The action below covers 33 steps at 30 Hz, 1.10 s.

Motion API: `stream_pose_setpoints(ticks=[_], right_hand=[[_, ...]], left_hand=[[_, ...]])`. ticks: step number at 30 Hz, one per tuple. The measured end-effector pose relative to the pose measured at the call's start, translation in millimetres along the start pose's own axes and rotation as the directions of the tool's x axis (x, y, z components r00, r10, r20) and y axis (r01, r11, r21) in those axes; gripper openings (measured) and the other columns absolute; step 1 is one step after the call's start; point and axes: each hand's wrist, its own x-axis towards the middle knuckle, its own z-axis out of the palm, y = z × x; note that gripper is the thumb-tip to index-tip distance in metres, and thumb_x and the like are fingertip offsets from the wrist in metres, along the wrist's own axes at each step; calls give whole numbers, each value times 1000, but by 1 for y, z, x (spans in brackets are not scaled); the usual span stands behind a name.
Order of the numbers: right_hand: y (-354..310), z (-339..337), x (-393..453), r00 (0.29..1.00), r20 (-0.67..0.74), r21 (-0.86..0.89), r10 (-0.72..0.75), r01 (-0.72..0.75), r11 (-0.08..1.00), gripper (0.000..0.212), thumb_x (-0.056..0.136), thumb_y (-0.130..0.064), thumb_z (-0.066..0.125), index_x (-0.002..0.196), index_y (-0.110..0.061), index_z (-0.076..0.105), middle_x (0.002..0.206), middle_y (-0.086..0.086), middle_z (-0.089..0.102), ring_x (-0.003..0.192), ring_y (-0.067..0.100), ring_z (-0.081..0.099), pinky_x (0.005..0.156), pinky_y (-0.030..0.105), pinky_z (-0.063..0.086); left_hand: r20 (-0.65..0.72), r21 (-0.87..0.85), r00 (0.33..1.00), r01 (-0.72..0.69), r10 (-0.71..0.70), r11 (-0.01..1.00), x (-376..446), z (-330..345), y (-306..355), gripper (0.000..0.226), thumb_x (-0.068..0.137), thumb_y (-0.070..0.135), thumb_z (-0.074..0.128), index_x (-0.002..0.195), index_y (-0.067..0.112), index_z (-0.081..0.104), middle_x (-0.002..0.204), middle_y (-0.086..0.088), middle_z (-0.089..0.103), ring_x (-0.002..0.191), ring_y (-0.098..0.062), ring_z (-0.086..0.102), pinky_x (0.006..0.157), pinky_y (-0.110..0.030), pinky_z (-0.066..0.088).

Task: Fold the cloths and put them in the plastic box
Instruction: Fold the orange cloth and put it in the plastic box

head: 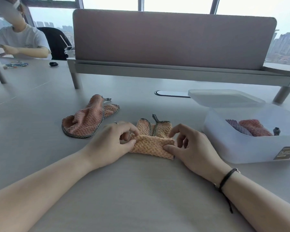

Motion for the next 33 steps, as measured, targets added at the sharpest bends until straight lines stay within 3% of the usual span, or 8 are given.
stream_pose_setpoints(ticks=[3, 6, 10, 15, 17, 25, 28, 33], right_hand=[[0, 0, -1, 991, -26, -115, -133, 129, 985, 9, 78, -33, 78, 82, -34, 70, 85, -14, 58, 75, 1, 51, 66, 28, 43], [-5, 2, -1, 965, 51, -192, -258, 263, 945, 16, 85, -30, 67, 95, -38, 75, 95, -20, 64, 88, 13, 56, 77, 32, 48], [-5, 0, 0, 961, 160, -226, -228, 260, 939, 33, 92, -44, 45, 113, -40, 69, 105, -21, 68, 97, 14, 58, 88, 38, 49], [-4, -9, -2, 946, 282, -275, -161, 240, 931, 65, 74, -81, 47, 126, -44, 60, 117, -27, 60, 111, 4, 50, 100, 30, 39], [-4, -10, -1, 945, 289, -288, -152, 238, 928, 68, 72, -82, 50, 128, -44, 58, 119, -27, 59, 112, 3, 49, 100, 29, 38], [-4, -5, 0, 971, 148, -261, -185, 219, 940, 30, 93, -50, 49, 111, -35, 67, 98, -13, 71, 97, 15, 60, 87, 35, 48], [-2, -9, -1, 987, 105, -158, -118, 133, 978, 26, 90, -52, 57, 106, -35, 68, 88, -10, 69, 89, 8, 60, 80, 31, 48], [-2, -11, -4, 985, 165, -57, -57, 67, 996, 49, 64, -68, 72, 104, -41, 65, 90, -17, 70, 88, -3, 62, 79, 23, 50]], left_hand=[[29, 119, 985, -173, 171, 978, 1, -2, 4, 32, 84, 9, 71, 103, 34, 74, 92, 12, 59, 82, -4, 55, 73, -26, 47], [155, 157, 941, -325, 301, 933, 2, -1, 6, 40, 87, 4, 55, 115, 25, 74, 115, 7, 68, 103, -9, 59, 89, -26, 48], [293, 93, 939, -215, 179, 972, 0, -2, 6, 51, 87, 24, 38, 130, 24, 65, 134, 11, 63, 125, 0, 54, 108, -17, 37], [432, 63, 898, -129, 89, 990, 0, -10, 1, 62, 84, 58, 47, 143, 37, 48, 148, 27, 42, 139, 17, 25, 117, -12, 18], [421, 54, 903, -118, 85, 991, 0, -10, -1, 62, 84, 58, 58, 142, 40, 48, 147, 30, 41, 138, 18, 25, 117, -12, 18], [217, 4, 973, -87, 84, 996, -1, -10, 2, 46, 82, 27, 73, 127, 34, 64, 119, 24, 68, 111, 13, 58, 97, -11, 42], [140, -45, 989, -41, 47, 998, 0, -9, 2, 33, 84, 20, 75, 114, 33, 70, 103, 19, 74, 96, -1, 68, 87, -23, 51], [97, -196, 992, 97, -79, 976, 4, -4, -4, 9, 90, 29, 70, 98, 31, 71, 81, 4, 74, 72, -33, 65, 67, -42, 54]])
